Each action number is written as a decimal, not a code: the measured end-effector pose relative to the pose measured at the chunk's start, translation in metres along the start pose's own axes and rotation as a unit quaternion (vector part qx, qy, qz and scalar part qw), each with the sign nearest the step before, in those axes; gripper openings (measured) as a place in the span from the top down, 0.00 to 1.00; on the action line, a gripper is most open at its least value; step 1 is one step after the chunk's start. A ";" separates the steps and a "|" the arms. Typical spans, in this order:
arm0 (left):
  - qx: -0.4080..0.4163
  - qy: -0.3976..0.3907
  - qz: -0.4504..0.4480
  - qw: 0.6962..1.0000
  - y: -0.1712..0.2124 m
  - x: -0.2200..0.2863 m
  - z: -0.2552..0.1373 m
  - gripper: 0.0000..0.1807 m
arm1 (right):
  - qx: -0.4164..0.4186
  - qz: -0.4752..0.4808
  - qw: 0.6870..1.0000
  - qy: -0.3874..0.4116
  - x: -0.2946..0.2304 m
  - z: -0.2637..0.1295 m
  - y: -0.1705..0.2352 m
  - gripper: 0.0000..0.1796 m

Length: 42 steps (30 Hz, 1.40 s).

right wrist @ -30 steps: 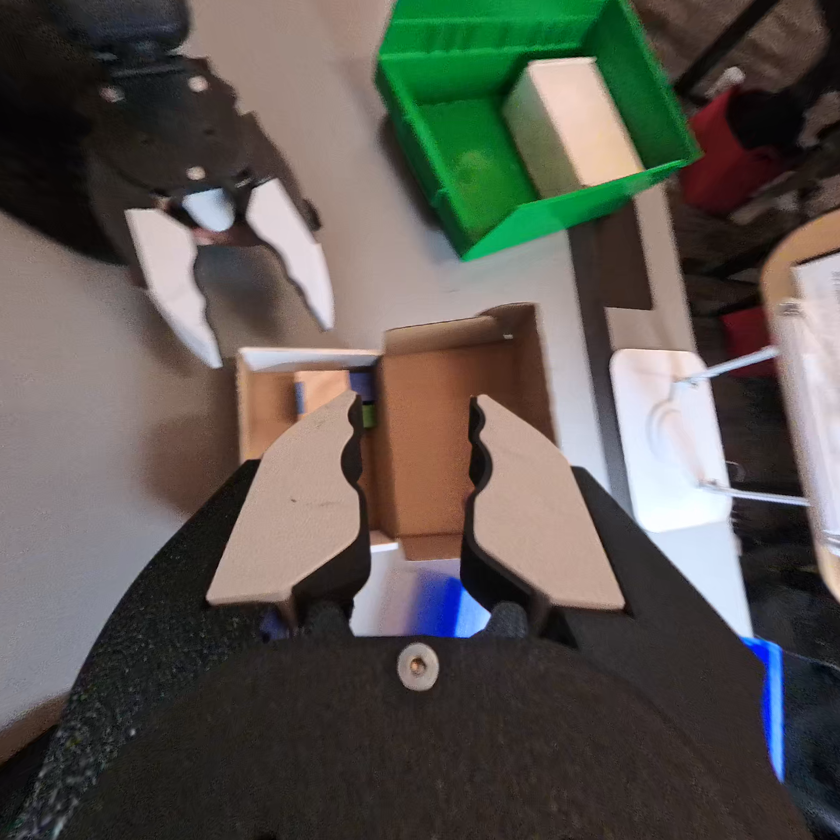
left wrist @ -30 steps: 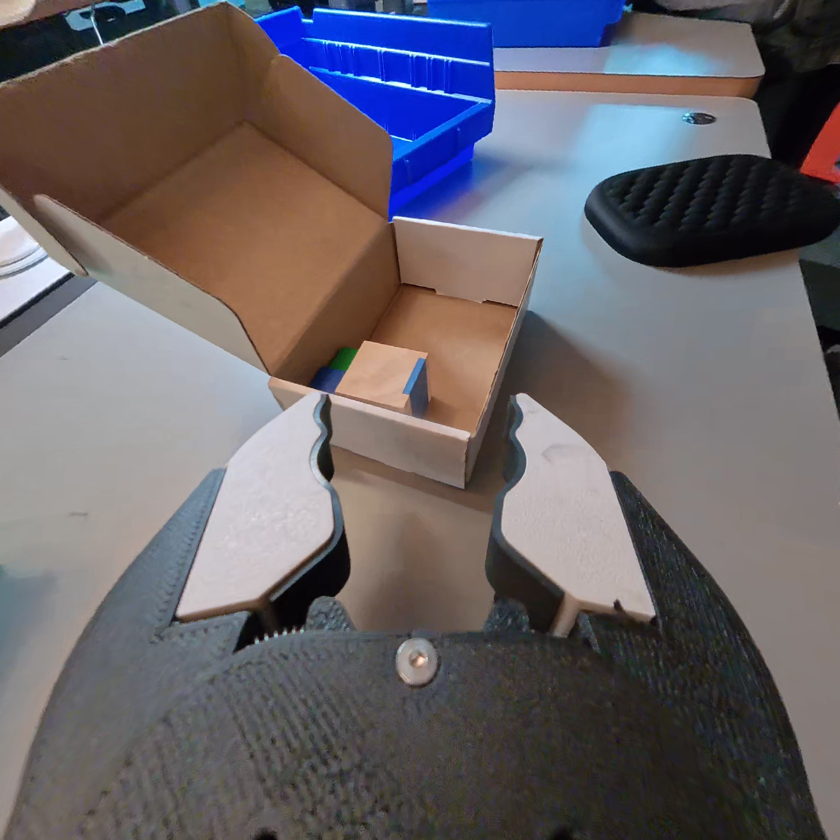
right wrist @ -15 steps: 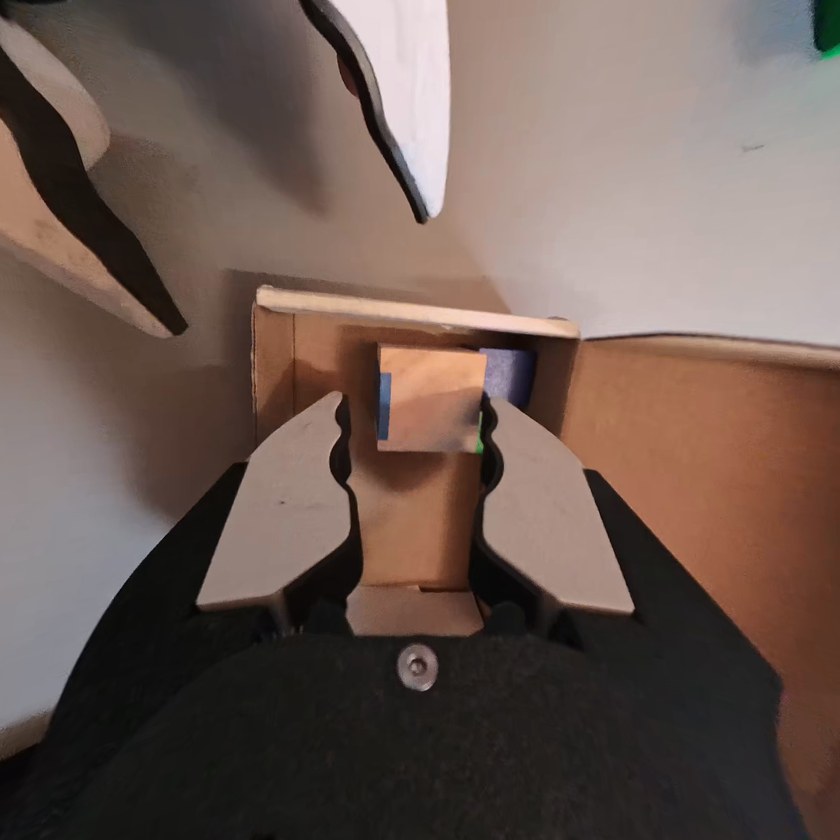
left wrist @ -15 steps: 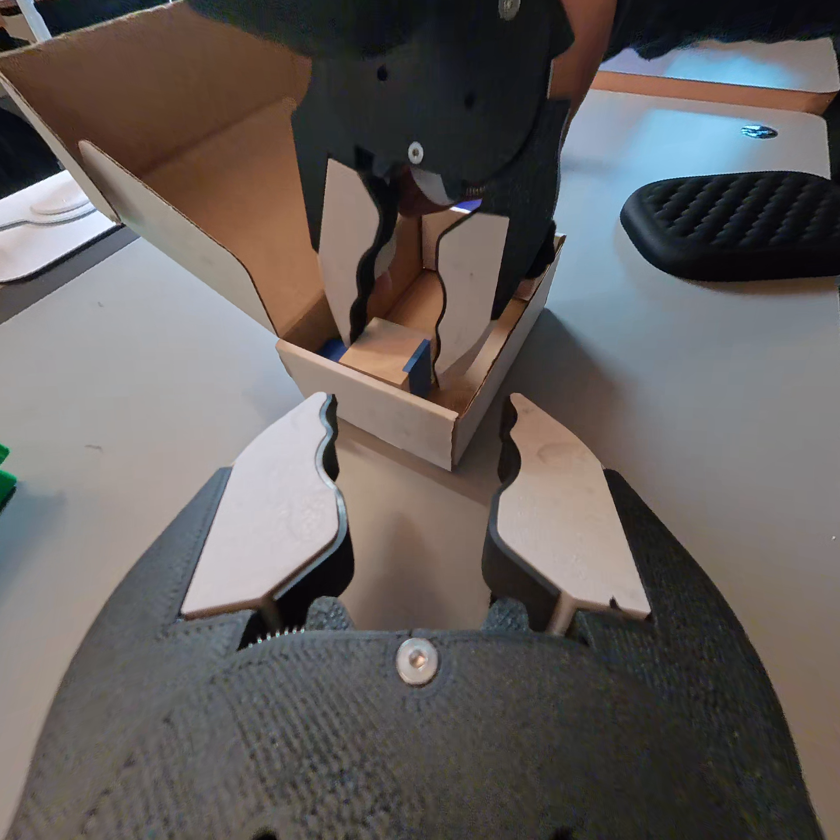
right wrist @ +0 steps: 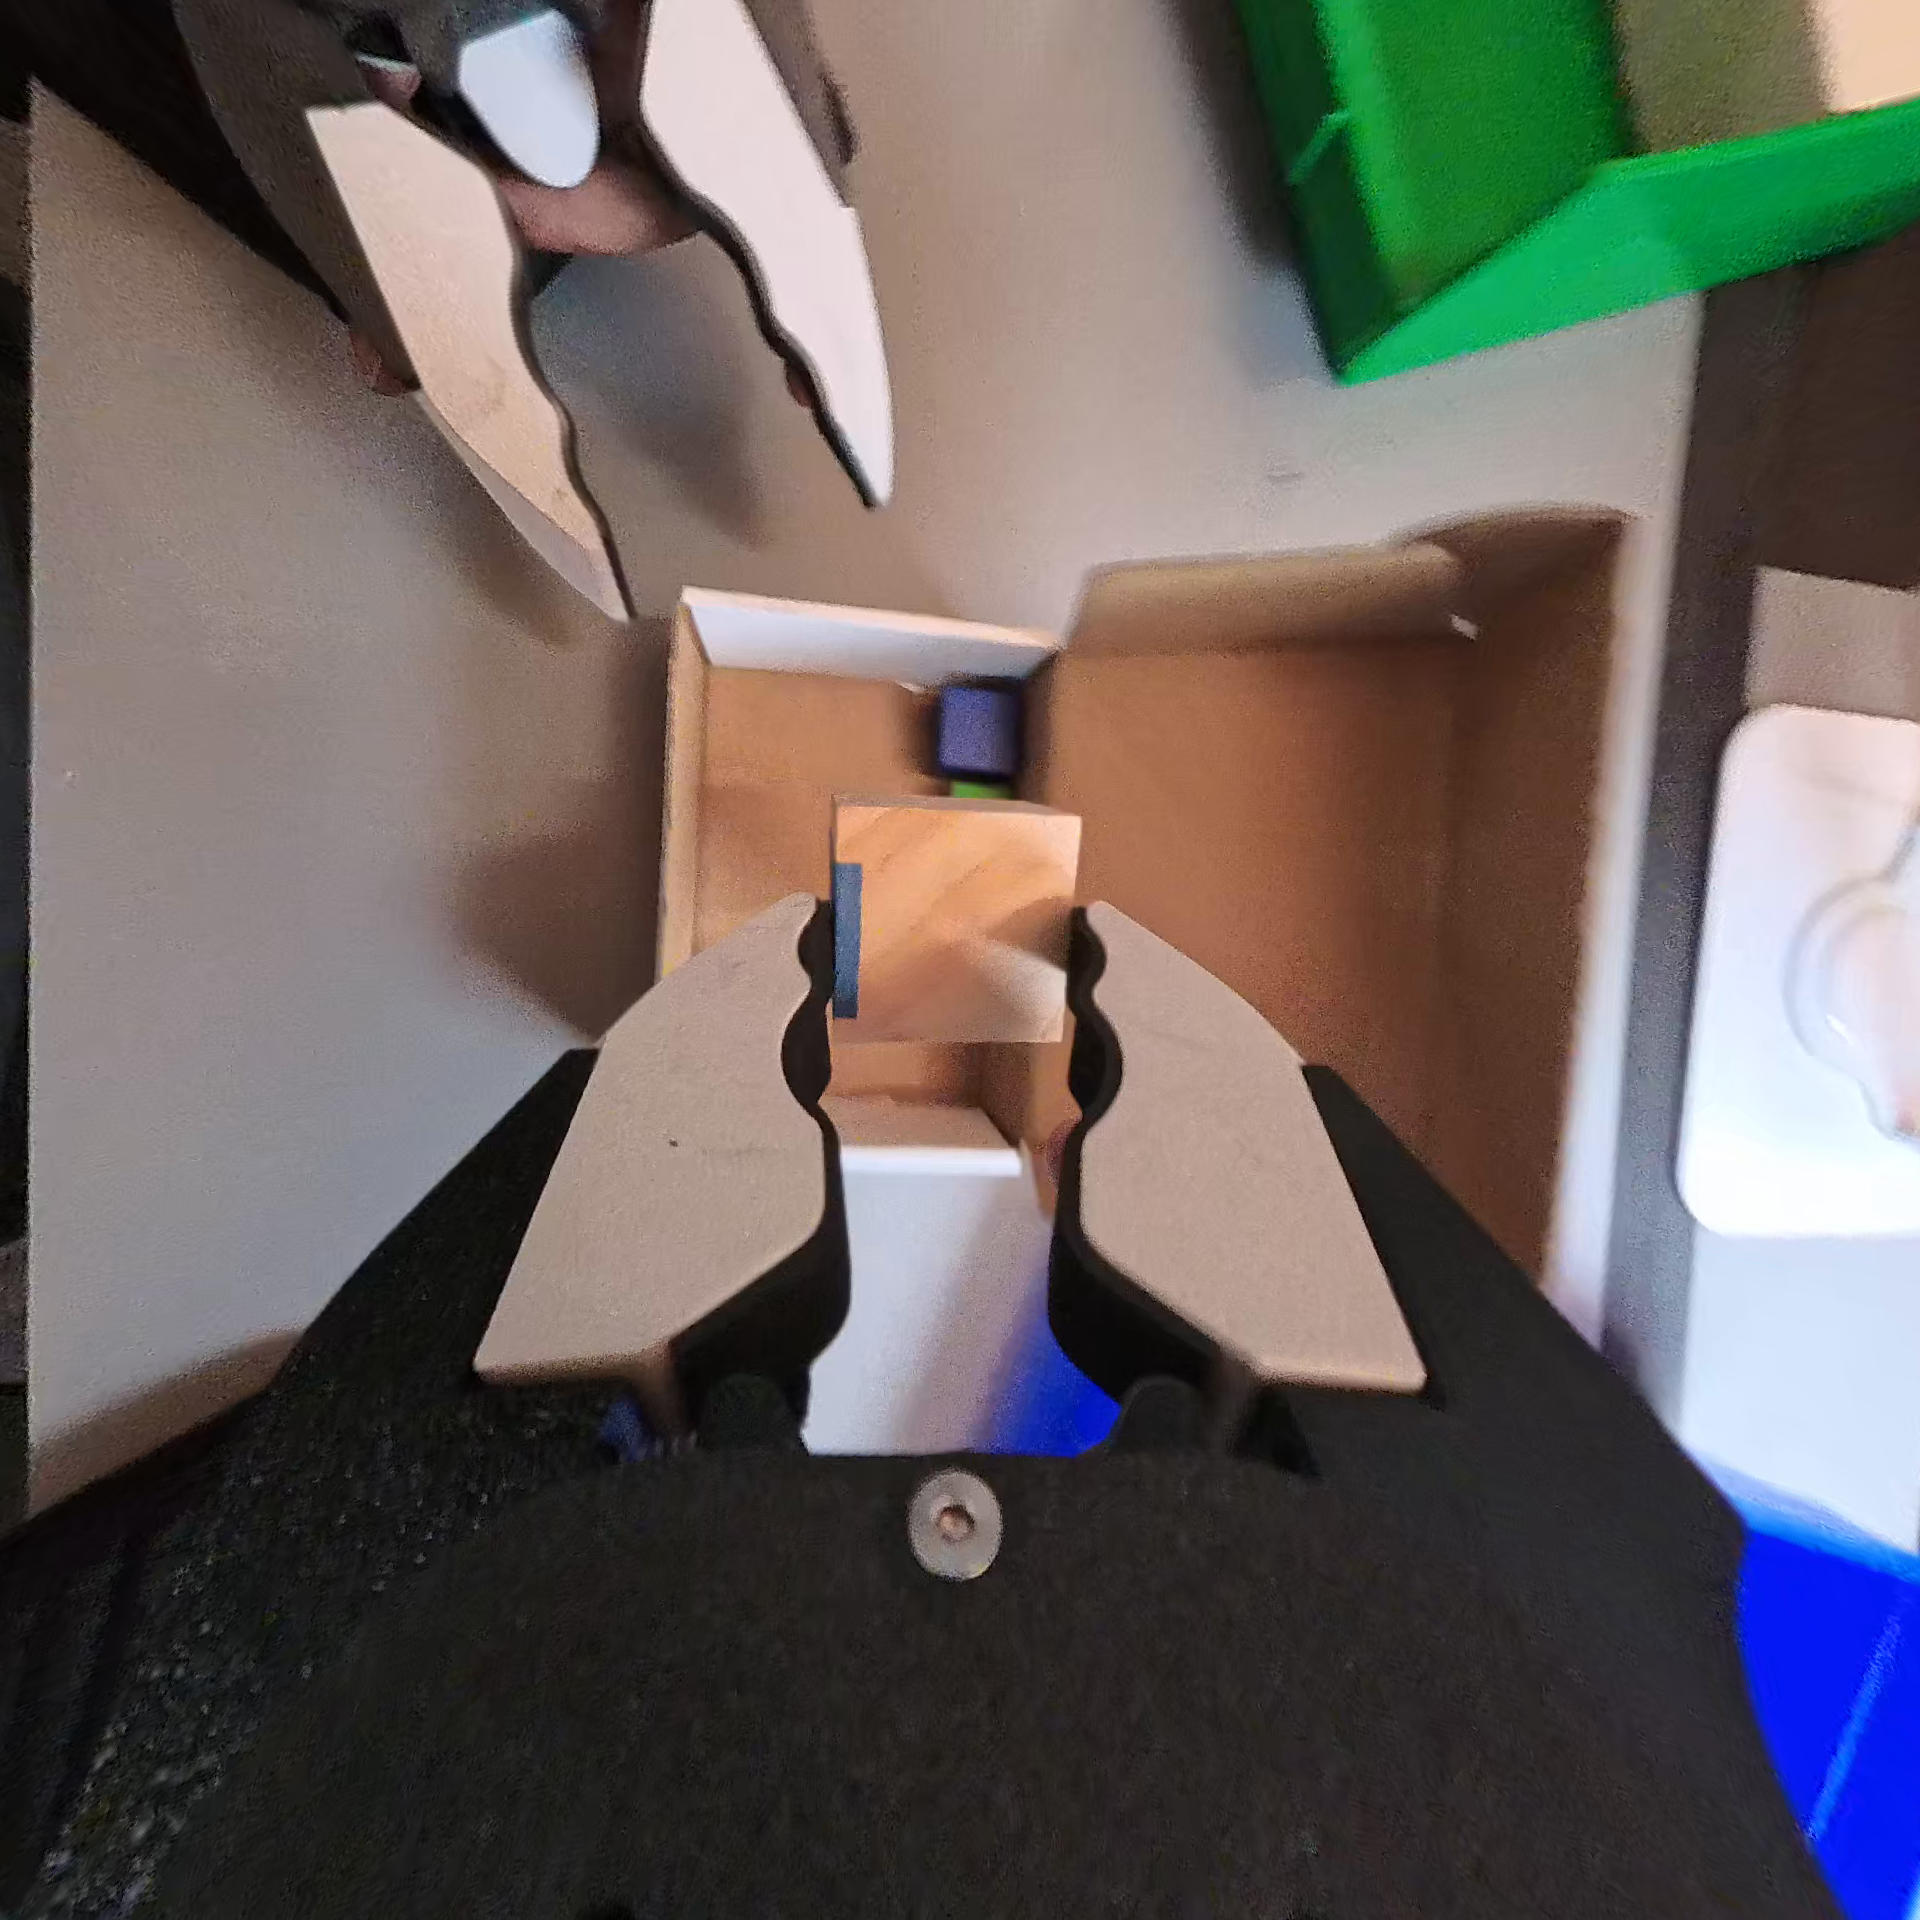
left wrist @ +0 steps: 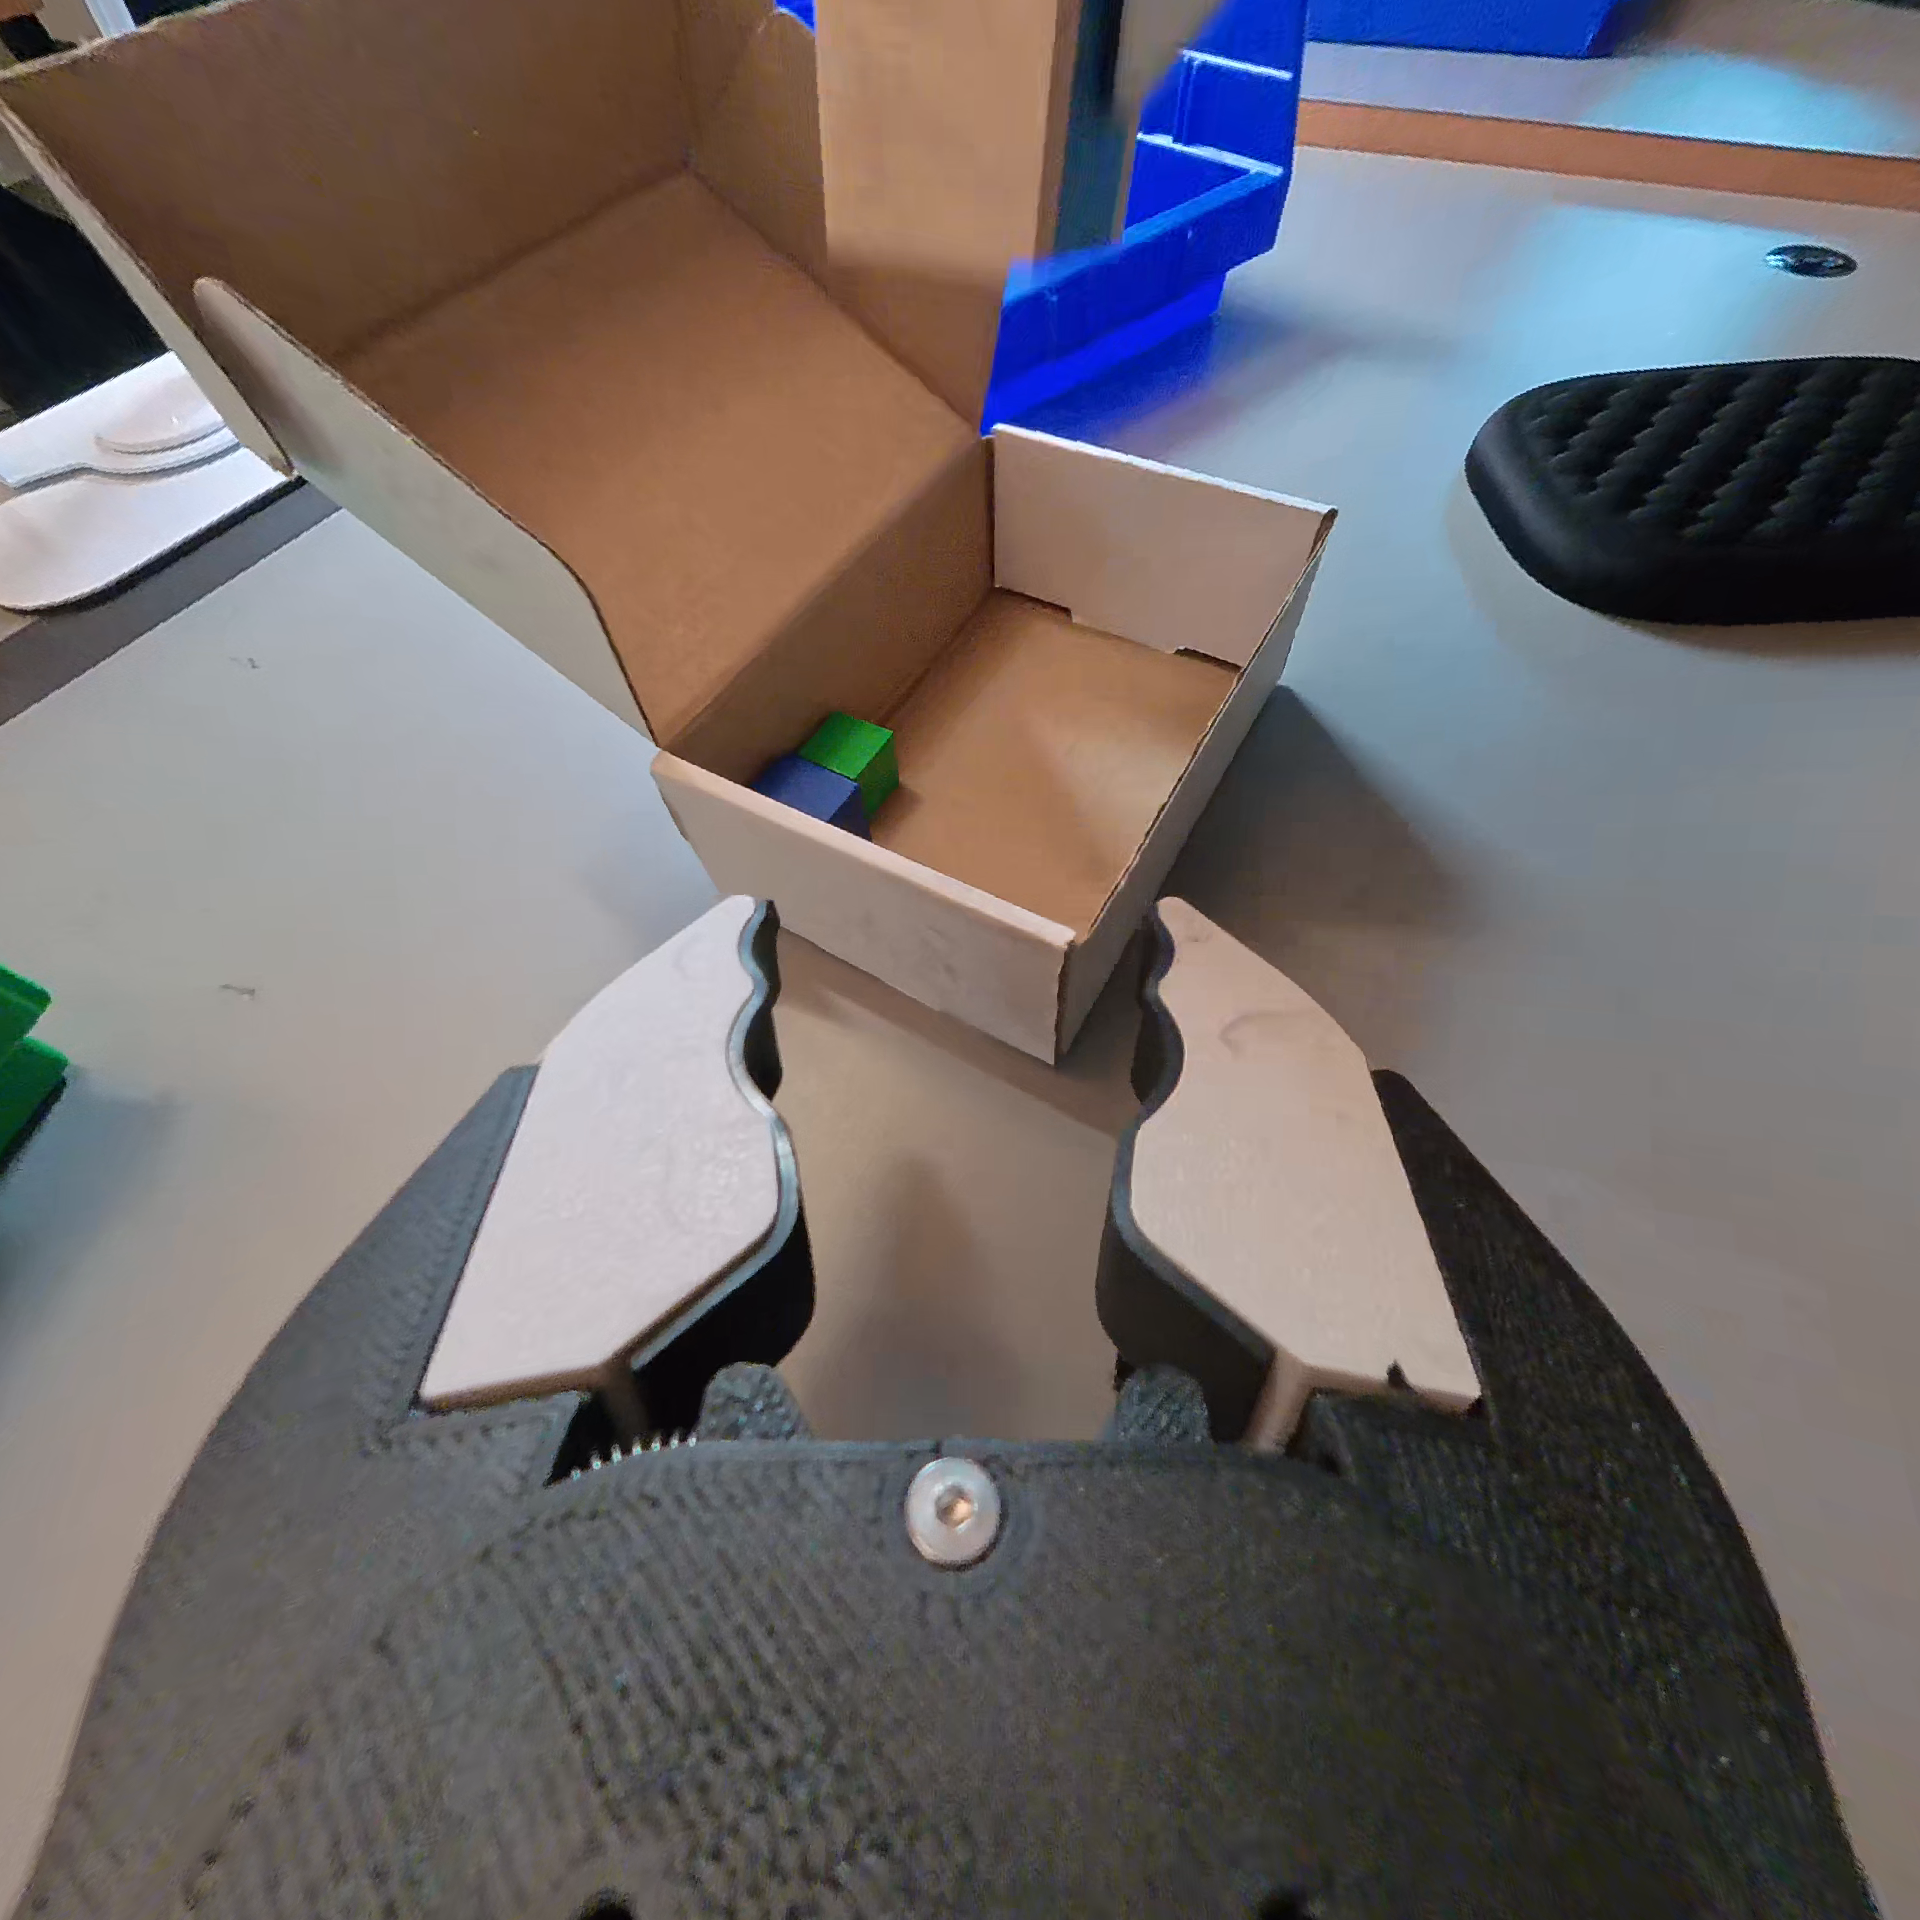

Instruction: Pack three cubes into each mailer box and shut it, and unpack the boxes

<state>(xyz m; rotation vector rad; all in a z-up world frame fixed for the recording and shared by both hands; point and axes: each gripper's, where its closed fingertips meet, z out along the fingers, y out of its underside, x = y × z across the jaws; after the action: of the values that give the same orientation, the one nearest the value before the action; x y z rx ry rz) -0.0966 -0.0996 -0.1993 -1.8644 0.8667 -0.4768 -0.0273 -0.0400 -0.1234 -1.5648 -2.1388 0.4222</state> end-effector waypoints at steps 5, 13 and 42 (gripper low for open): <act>0.004 -0.011 -0.006 1.000 -0.002 -0.004 -0.002 0.64 | -0.008 0.064 0.996 0.059 0.056 -0.067 0.056 0.76; -0.004 -0.013 -0.002 1.000 0.000 -0.003 0.002 0.64 | -0.124 0.180 0.969 0.115 0.130 -0.056 0.197 0.76; 0.007 -0.016 -0.008 1.000 -0.003 -0.004 -0.001 0.64 | -0.069 0.106 0.981 0.147 0.131 -0.043 0.141 0.70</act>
<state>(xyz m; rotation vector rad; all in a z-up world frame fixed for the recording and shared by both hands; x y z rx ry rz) -0.0990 -0.0965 -0.1960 -1.8625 0.8263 -0.4609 0.0764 0.1275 -0.1332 -1.8151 -1.8166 0.1004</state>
